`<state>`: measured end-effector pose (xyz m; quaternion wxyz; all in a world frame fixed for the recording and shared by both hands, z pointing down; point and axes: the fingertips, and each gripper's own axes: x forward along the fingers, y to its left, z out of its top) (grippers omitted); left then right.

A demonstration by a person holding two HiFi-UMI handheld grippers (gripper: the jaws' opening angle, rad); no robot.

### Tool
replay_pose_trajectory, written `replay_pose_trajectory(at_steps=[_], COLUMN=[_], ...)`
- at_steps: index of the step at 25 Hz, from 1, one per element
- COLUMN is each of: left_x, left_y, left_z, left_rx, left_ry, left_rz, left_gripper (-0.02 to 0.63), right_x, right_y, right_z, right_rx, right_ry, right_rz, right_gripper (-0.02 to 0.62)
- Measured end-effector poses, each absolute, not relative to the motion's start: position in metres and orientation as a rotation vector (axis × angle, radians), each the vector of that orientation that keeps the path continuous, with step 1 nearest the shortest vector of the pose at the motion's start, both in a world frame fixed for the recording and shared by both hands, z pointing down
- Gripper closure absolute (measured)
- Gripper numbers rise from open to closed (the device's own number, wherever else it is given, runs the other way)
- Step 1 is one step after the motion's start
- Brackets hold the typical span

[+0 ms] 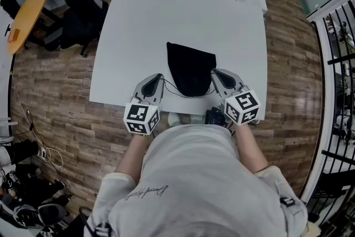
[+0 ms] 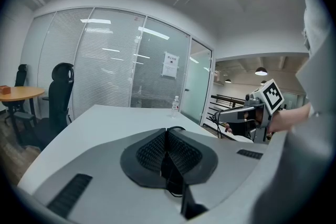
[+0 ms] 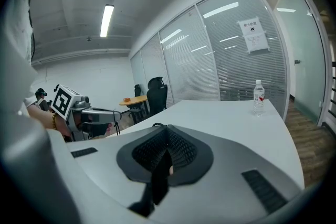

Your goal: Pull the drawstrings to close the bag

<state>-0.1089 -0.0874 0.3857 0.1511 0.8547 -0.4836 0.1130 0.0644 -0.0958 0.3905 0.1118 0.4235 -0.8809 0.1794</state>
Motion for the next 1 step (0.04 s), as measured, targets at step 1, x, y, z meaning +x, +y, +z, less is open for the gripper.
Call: replay_pose_trajectory(at_steps=[1], left_x=[-0.1088], left_y=[-0.0876], left_z=[0.3859], left_rx=[2.454], left_ry=[-1.387], left_rz=[0.325], left_gripper=[0.589], right_x=[0.0647], right_y=[-0.096], right_z=[0.3905], right_rx=[1.246], right_ry=[-2.585], right_rz=[0.528], right_gripper=[0.571])
